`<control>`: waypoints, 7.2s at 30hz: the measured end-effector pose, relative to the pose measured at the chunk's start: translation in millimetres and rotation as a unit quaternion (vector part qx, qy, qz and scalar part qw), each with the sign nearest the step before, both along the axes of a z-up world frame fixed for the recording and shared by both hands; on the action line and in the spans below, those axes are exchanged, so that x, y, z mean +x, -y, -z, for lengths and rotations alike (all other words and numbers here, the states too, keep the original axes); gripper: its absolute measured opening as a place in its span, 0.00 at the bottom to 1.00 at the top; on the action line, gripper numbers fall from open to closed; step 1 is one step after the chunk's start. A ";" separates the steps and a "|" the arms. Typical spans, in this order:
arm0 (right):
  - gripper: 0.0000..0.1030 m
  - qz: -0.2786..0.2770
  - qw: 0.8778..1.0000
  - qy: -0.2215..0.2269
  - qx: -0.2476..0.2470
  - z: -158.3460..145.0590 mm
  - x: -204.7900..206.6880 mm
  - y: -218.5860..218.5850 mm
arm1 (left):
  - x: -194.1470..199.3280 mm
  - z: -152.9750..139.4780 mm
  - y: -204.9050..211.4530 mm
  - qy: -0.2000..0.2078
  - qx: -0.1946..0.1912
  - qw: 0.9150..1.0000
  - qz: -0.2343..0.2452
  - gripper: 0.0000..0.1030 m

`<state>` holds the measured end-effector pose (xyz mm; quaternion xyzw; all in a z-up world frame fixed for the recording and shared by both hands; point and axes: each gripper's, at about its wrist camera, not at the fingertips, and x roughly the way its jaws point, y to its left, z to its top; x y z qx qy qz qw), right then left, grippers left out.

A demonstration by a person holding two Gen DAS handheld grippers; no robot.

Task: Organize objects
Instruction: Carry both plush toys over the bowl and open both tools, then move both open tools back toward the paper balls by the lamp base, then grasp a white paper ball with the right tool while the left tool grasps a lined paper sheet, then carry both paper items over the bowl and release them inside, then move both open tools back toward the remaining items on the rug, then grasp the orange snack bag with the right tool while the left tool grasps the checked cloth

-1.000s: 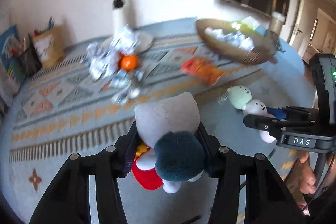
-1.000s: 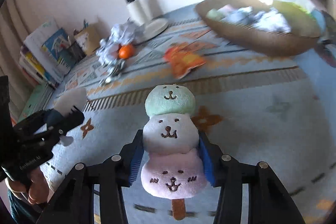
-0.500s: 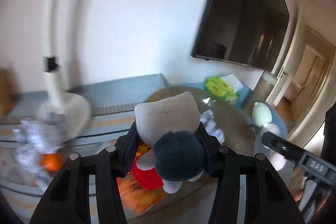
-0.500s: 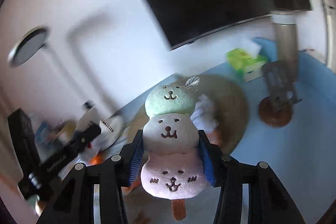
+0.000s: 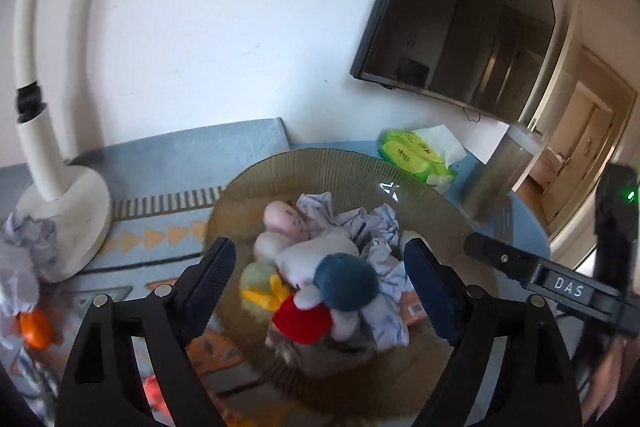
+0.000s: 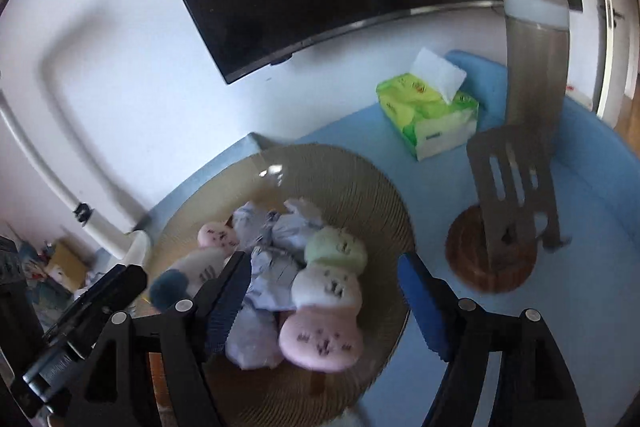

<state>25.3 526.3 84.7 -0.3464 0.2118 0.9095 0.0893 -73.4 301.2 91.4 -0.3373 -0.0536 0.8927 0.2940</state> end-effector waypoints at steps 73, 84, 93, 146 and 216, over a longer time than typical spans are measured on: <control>0.53 -0.276 0.955 0.049 0.096 31.8 -133.5 360.3 | -36.5 79.1 266.6 0.108 -0.044 0.988 -0.100 0.47; 0.49 -0.272 0.962 -0.014 -0.009 -17.6 -54.3 300.4 | 50.7 31.9 293.4 0.061 -0.001 0.994 -0.089 0.43; 0.50 -0.299 0.943 0.039 0.140 24.4 66.7 305.9 | 141.1 47.7 305.3 0.008 -0.090 0.977 -0.196 0.44; 0.54 -0.182 0.973 -0.062 0.125 -10.7 89.2 202.9 | 112.3 -3.7 229.3 -0.017 -0.023 0.993 -0.112 0.47; 0.94 -0.209 0.968 0.091 0.108 87.7 39.3 232.7 | 131.7 61.7 312.4 -0.009 -0.091 0.959 -0.268 0.99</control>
